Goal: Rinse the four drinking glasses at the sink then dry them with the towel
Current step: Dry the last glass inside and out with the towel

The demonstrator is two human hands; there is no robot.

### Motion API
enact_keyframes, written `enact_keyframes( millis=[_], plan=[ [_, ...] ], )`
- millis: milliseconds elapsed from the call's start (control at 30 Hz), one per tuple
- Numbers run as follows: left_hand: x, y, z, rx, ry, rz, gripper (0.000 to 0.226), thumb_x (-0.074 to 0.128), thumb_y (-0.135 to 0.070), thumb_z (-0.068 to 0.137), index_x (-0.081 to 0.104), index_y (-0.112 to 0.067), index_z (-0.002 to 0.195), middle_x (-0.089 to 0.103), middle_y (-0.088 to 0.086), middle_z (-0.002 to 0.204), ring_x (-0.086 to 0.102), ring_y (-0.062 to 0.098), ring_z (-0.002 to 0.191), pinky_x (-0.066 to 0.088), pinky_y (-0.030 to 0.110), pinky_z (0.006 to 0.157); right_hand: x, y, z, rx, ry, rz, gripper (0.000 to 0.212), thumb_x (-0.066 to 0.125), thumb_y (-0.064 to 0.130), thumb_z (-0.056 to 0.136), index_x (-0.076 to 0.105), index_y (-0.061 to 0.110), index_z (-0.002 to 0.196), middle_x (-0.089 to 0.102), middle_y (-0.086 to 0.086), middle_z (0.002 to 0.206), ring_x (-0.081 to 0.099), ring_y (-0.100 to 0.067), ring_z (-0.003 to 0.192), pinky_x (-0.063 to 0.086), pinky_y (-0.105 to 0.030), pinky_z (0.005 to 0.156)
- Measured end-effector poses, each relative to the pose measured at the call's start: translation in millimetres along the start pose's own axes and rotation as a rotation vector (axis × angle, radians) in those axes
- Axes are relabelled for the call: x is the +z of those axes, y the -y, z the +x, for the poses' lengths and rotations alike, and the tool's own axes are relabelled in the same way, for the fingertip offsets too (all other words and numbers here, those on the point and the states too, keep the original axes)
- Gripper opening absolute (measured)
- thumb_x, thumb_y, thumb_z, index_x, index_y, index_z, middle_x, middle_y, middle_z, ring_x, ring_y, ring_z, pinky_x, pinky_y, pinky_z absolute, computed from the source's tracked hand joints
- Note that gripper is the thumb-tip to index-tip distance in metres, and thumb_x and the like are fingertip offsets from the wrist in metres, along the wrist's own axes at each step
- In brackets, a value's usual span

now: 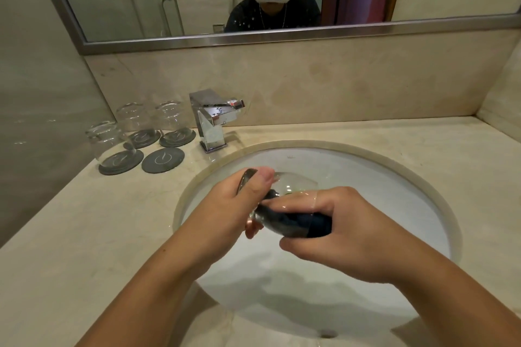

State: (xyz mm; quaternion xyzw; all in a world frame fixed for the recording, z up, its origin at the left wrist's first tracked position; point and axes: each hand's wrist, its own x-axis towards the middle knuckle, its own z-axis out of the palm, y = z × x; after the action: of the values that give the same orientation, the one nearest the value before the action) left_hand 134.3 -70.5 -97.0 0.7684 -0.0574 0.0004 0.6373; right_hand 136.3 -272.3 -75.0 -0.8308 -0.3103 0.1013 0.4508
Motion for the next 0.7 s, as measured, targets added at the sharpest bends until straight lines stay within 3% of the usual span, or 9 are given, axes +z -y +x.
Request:
enact_keyframes(
  millis=[100,233,333,400,467,533,600,633,700],
  plan=[
    [3.9,0.6,-2.0,0.025,-0.002,0.008,0.044,0.058,-0.061,0.088,0.068,-0.033,0.120,0.065,-0.009,0.075,0.054,0.012,0.061,0.045,0.020,0.057,-5.4,1.7,-1.0,0.108,0.038,0.120,0.051,0.074,0.001,0.088,0.079,0.044,0.114,0.076,0.019,0.082,0.057,-0.004,0.053,0.046,-0.014,0.051],
    [-4.5,0.0,-4.7,0.130,0.047,0.186,0.061,0.058,-0.068,0.083,0.052,-0.048,0.140,0.070,-0.018,0.107,0.067,0.002,0.091,0.053,0.018,0.078,-11.1,-1.6,-0.8,0.207,0.116,0.344,0.043,0.089,0.019,0.082,0.079,0.044,0.116,0.077,0.004,0.087,0.057,-0.014,0.062,0.054,-0.026,0.061],
    [-8.5,-5.2,-6.0,0.188,0.110,0.173,0.071,0.073,-0.054,0.089,0.042,-0.043,0.151,0.056,-0.038,0.138,0.051,-0.012,0.131,0.042,0.007,0.099,-12.2,-4.6,-0.1,0.254,0.132,0.504,0.042,0.088,0.028,0.077,0.080,0.035,0.117,0.066,-0.002,0.080,0.053,-0.015,0.062,0.050,-0.025,0.058],
    [-12.4,-3.6,-5.2,0.186,0.154,0.111,0.080,0.075,-0.043,0.086,0.037,-0.039,0.156,0.052,-0.040,0.143,0.045,-0.012,0.139,0.041,0.010,0.106,-11.3,-5.6,0.4,0.245,0.114,0.525,0.037,0.083,0.029,0.077,0.081,0.032,0.114,0.064,0.001,0.074,0.053,-0.013,0.059,0.049,-0.023,0.055],
    [-18.0,0.3,-3.9,0.194,0.159,0.110,0.096,0.079,-0.059,0.077,0.032,-0.044,0.159,0.048,-0.040,0.148,0.039,-0.011,0.144,0.040,0.014,0.112,-10.4,-4.8,-0.1,0.227,0.076,0.471,0.037,0.084,0.029,0.076,0.082,0.035,0.112,0.067,0.002,0.074,0.054,-0.014,0.057,0.049,-0.024,0.056],
    [-21.7,1.3,-3.5,0.144,0.149,0.093,0.106,0.078,-0.079,0.065,0.032,-0.053,0.157,0.048,-0.037,0.150,0.037,-0.011,0.145,0.042,0.016,0.112,-8.9,-2.9,-0.5,0.197,0.020,0.388,0.036,0.090,0.026,0.078,0.082,0.041,0.109,0.072,0.004,0.075,0.058,-0.015,0.056,0.051,-0.025,0.056],
    [-21.2,1.1,-2.2,0.035,0.183,-0.019,0.099,0.072,-0.086,0.064,0.043,-0.050,0.151,0.060,-0.017,0.147,0.054,0.006,0.139,0.049,0.032,0.111,-6.4,-0.7,-0.6,0.168,-0.071,0.276,0.035,0.090,0.020,0.081,0.082,0.045,0.104,0.076,0.007,0.077,0.062,-0.008,0.055,0.051,-0.020,0.056],
    [-20.2,1.8,-1.5,-0.009,0.189,-0.085,0.092,0.069,-0.088,0.065,0.054,-0.043,0.145,0.068,-0.005,0.139,0.065,0.013,0.127,0.053,0.038,0.104,-4.8,-0.6,-0.8,0.140,-0.116,0.217,0.035,0.089,0.017,0.081,0.083,0.045,0.103,0.078,0.012,0.082,0.065,-0.003,0.057,0.051,-0.015,0.058],
    [-18.0,-0.7,0.0,-0.074,0.132,-0.146,0.082,0.065,-0.092,0.065,0.072,-0.033,0.122,0.077,0.007,0.116,0.072,0.020,0.093,0.060,0.035,0.080,-0.7,-4.0,-0.4,0.057,-0.176,0.061,0.039,0.089,0.014,0.081,0.082,0.042,0.107,0.079,0.025,0.099,0.072,0.007,0.081,0.052,-0.009,0.073]
  ],
)
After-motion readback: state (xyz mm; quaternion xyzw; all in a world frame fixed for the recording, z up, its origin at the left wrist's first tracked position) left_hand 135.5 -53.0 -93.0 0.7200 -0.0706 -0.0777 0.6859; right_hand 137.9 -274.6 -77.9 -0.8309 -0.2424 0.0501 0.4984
